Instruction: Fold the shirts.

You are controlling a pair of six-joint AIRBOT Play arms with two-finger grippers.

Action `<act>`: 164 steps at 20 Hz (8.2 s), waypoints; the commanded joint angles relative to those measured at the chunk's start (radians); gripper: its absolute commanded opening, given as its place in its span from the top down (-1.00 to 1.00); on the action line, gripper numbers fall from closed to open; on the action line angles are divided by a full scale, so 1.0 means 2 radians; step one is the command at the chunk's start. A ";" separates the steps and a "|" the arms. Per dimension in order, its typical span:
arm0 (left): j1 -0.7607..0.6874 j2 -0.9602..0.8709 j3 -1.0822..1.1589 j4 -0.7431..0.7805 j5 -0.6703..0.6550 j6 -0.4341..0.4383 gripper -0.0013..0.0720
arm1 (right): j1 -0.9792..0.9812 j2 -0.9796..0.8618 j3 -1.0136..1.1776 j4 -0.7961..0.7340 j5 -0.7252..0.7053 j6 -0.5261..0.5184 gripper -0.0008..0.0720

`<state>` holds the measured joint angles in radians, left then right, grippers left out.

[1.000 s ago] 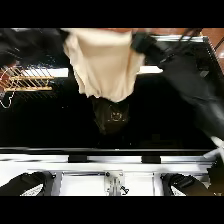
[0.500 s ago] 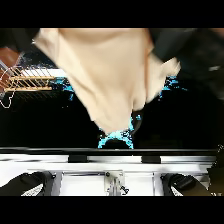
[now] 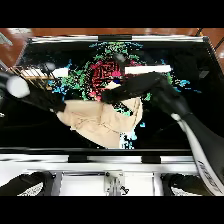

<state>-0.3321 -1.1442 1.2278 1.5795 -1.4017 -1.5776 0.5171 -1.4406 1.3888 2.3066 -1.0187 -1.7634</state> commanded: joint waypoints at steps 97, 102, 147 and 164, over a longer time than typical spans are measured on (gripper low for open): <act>-0.021 0.026 -0.177 -0.162 0.148 0.029 0.84 | 0.134 0.083 -0.164 -0.309 -0.033 0.213 -0.70; -0.008 0.026 -0.173 -0.164 0.122 0.047 0.84 | 0.174 0.008 -0.171 -0.310 -0.011 0.160 -0.70; 0.125 0.019 -0.054 -0.222 0.050 0.104 0.84 | 0.171 0.166 -0.102 -0.224 -0.069 0.147 0.79; 0.100 0.015 -0.093 -0.236 0.026 0.108 -0.64 | 0.171 0.092 -0.102 -0.221 -0.035 0.174 0.79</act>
<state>-0.1375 -1.1156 1.0260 1.1004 -1.3567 -1.3651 0.8593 -1.2537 1.1843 1.8668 -1.0752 -1.4143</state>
